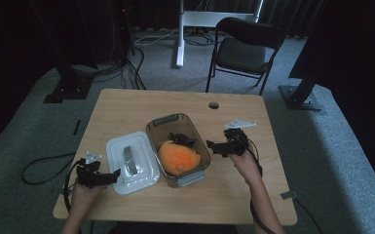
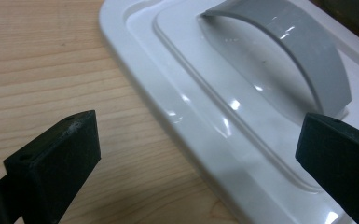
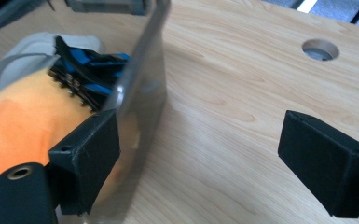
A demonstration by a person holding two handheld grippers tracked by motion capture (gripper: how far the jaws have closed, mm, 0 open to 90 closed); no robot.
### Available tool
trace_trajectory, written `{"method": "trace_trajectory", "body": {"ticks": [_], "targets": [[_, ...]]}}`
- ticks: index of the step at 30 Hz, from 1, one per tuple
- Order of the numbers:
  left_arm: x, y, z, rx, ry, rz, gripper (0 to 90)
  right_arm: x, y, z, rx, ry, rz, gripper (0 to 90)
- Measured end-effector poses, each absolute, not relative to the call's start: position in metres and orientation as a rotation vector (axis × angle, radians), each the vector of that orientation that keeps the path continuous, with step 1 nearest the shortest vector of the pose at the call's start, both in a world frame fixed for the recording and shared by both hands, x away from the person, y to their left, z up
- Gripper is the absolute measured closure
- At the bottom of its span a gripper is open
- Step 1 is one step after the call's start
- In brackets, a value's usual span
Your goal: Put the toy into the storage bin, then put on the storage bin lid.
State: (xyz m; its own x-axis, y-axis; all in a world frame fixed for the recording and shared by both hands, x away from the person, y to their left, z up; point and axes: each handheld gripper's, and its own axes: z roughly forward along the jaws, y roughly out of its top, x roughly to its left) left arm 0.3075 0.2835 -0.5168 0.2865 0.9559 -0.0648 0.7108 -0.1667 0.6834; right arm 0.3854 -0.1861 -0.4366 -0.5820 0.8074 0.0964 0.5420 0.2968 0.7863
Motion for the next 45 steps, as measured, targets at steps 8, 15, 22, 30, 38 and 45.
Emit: {"method": "trace_trajectory", "body": {"ticks": [8, 15, 22, 30, 38, 45], "targets": [[0.312, 0.272, -0.511, 1.929, 1.476, 0.494, 0.3, 0.388, -0.197, -0.45, 1.265, 2.225, 1.13, 12.2], [0.318, 0.256, -0.508, 1.957, 1.453, 0.493, 0.3, 0.387, -0.201, -0.462, 1.284, 2.214, 1.114, 12.2], [0.327, 0.243, -0.507, 1.975, 1.453, 0.487, 0.3, 0.386, -0.2, -0.47, 1.274, 2.235, 1.101, 12.2], [0.337, 0.234, -0.514, 2.002, 1.473, 0.468, 0.3, 0.384, -0.201, -0.475, 1.283, 2.227, 1.112, 12.2], [0.342, 0.232, -0.519, 1.995, 1.497, 0.45, 0.3, 0.383, -0.197, -0.478, 1.271, 2.234, 1.114, 12.2], [0.344, 0.23, -0.523, 1.981, 1.504, 0.431, 4.8, 0.382, -0.195, -0.479, 1.267, 2.239, 1.116, 12.2]]}}
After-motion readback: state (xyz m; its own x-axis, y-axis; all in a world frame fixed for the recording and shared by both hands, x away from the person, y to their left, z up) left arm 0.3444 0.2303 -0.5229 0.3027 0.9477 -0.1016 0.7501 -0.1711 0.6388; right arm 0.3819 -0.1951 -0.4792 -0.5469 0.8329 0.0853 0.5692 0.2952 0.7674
